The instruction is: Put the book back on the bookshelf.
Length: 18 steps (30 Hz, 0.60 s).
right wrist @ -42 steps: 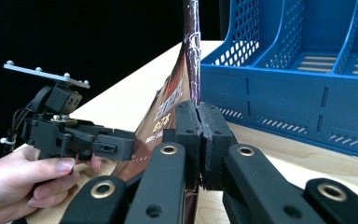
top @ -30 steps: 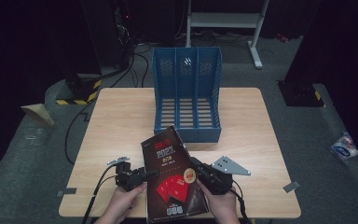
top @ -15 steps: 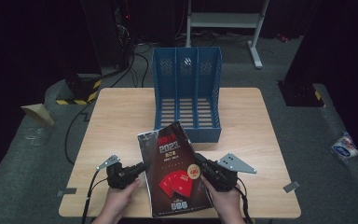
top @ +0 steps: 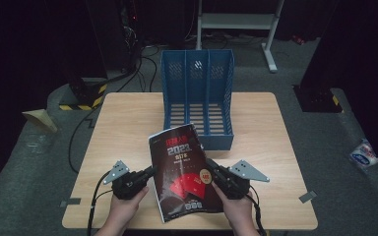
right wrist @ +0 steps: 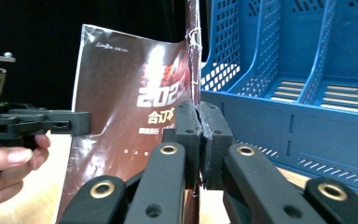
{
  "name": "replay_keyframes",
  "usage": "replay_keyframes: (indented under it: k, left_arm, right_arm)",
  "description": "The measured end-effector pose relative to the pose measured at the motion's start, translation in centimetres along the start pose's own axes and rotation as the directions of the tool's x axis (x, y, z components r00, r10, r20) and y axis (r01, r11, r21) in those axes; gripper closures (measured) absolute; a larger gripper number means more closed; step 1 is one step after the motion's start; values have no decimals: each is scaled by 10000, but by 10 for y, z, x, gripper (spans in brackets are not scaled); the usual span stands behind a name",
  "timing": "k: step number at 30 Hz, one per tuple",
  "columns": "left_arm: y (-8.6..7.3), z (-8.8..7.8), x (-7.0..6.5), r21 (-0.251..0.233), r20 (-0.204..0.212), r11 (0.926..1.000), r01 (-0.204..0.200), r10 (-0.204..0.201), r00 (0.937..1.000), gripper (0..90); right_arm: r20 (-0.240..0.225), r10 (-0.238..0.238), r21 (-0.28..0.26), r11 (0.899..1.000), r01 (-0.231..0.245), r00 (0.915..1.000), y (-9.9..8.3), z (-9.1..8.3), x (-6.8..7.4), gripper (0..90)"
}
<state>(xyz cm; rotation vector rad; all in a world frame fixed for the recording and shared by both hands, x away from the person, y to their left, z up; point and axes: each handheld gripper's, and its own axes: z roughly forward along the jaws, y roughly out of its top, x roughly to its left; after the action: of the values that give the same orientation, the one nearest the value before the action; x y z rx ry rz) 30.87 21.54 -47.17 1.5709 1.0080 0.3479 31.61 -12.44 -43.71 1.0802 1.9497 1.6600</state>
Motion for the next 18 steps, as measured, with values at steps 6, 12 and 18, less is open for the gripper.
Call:
replay_keyframes:
  k: [6,12,18]
  left_arm:
    - [12,3,-5,-504,-241,9966,-654,642,9976,872]
    - [27,14,-10,-692,-395,9885,-1347,1322,9904,873]
    - [42,27,-14,-958,-543,9759,-1962,1917,9800,874]
  right_arm:
    - [289,-172,-359,9992,182,9994,0,2,-6,871]
    - [637,-521,-600,9966,560,9966,1,8,-17,868]
    - [940,-450,-656,9965,513,9946,3,19,-34,864]
